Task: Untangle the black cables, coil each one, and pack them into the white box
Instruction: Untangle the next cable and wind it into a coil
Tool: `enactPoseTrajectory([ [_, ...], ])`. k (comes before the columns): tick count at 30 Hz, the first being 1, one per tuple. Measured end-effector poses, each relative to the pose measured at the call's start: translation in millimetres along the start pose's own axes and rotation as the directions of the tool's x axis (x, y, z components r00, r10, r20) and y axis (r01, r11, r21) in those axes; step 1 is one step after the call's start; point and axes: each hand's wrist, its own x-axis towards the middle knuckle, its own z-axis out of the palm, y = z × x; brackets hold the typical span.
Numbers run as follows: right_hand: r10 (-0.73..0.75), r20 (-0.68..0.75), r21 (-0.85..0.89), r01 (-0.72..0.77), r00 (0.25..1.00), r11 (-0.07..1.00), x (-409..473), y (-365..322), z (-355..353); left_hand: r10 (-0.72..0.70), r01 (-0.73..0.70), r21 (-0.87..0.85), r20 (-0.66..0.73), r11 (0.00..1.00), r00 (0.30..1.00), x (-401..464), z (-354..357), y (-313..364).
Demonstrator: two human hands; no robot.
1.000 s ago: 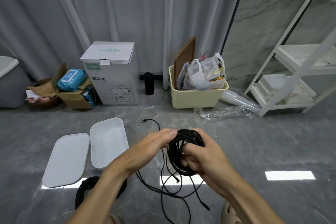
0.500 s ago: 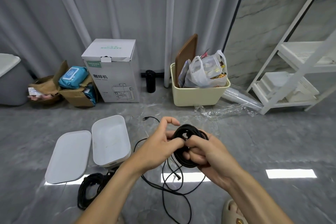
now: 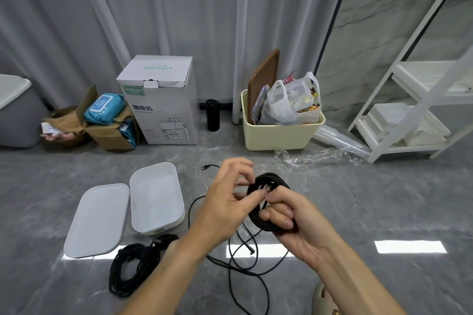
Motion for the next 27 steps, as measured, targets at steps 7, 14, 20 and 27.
enactPoseTrajectory([
  [7,-0.052,-0.036,0.017,0.053,0.998,0.998,3.8,-1.5,-3.3,0.121,-0.115,0.35,0.005,0.93,0.993,-7.1,5.3,-13.8],
  [14,-0.138,0.026,-0.218,0.141,0.99,0.966,3.0,0.0,-7.0,-0.198,0.16,0.185,0.208,0.97,0.958,-7.2,6.1,-5.7],
  [20,-0.19,0.05,-0.39,0.195,0.98,0.9,3.8,-3.3,-12.3,-0.341,0.356,-0.101,0.135,0.929,0.93,-1.0,-4.6,-3.5],
  [27,-0.203,0.047,-0.421,0.204,0.978,0.884,8.6,0.4,-14.2,-0.49,0.503,-0.316,0.126,0.804,0.863,4.8,-18.5,5.5],
])
